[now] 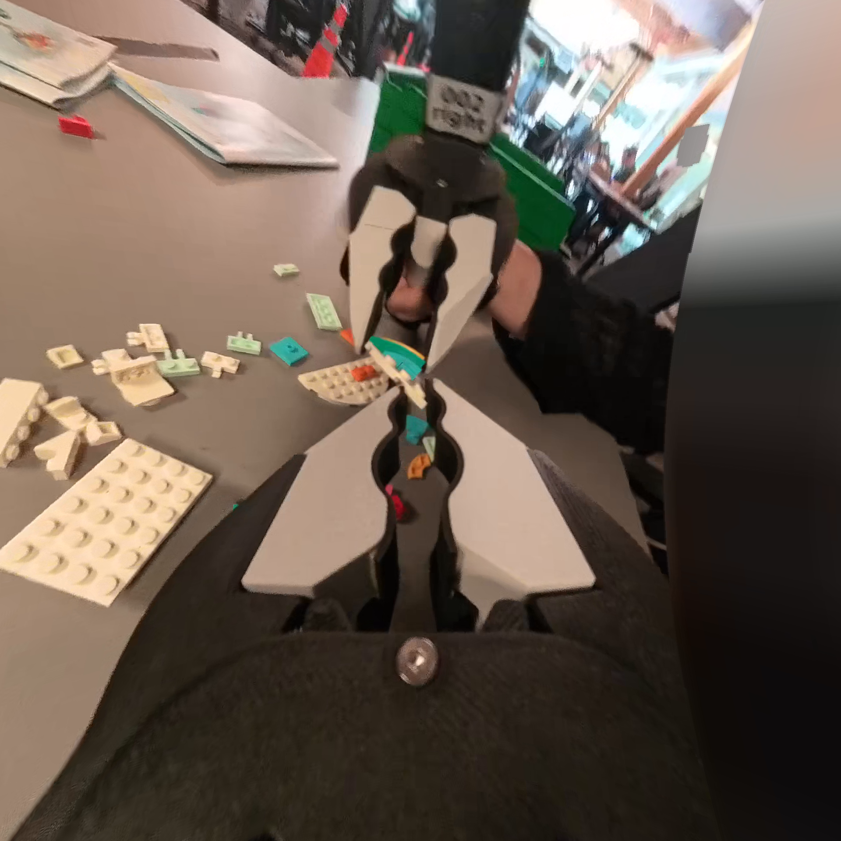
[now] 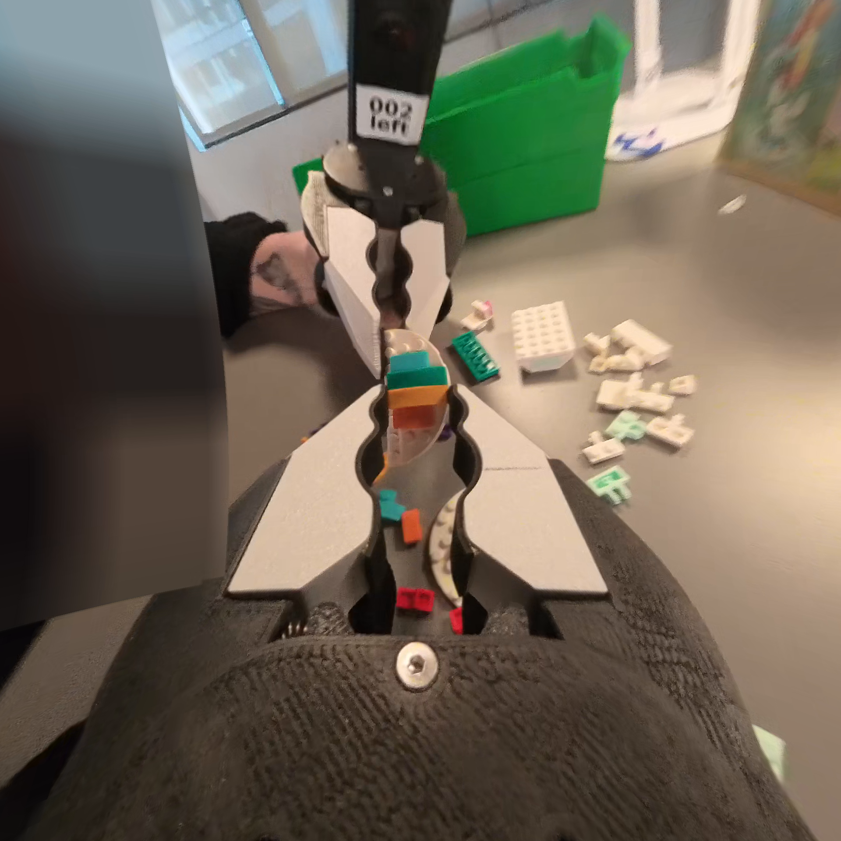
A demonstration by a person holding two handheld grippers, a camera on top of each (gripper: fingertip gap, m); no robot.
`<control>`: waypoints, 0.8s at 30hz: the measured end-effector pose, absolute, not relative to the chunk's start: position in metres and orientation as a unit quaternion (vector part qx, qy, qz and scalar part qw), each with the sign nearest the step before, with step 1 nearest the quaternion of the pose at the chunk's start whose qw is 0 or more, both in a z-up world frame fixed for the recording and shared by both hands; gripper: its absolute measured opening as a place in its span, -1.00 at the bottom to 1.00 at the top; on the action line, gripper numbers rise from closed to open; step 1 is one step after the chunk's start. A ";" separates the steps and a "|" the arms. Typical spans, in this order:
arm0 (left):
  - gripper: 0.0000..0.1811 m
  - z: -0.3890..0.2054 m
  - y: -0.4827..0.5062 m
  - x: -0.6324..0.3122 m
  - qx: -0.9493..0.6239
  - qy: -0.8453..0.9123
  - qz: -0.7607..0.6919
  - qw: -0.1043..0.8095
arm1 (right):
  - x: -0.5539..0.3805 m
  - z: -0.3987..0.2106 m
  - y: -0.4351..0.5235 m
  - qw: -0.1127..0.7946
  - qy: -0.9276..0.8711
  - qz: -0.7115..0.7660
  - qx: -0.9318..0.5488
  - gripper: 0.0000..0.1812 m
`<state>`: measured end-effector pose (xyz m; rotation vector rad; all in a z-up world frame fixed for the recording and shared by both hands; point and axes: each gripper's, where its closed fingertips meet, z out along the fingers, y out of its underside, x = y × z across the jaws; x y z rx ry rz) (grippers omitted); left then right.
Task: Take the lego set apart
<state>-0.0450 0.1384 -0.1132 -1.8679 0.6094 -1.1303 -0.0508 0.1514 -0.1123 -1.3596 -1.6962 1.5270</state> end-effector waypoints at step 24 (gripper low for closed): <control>-0.95 -0.088 0.148 -0.066 -0.726 0.207 -0.424 0.500 | -0.068 -0.091 0.158 0.284 -0.532 0.595 -0.531 -0.73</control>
